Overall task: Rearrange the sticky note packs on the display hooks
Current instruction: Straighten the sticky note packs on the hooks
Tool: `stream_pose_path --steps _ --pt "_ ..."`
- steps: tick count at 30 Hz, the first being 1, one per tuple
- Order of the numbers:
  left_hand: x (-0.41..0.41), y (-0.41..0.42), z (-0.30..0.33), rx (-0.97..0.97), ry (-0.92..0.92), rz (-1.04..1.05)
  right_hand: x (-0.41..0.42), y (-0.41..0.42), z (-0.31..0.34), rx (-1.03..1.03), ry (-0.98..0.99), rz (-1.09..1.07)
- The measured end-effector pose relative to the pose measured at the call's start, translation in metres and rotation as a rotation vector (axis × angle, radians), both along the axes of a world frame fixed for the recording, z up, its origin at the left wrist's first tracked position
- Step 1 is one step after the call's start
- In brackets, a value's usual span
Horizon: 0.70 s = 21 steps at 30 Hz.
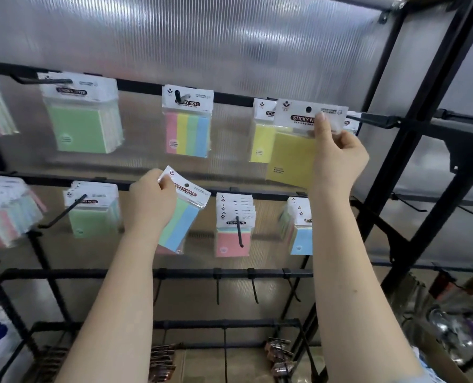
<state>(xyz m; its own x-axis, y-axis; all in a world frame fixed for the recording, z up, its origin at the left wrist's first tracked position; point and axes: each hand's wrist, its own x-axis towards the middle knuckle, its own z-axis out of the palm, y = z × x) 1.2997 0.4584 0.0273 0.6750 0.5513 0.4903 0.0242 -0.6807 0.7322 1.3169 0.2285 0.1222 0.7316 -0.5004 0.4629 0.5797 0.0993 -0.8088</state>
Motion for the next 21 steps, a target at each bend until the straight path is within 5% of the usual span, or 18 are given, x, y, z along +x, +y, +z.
stream_pose_path --steps 21 --pt "-0.008 0.002 0.011 -0.065 -0.067 -0.023 0.043 0.011 0.001 -0.036 0.084 0.012"
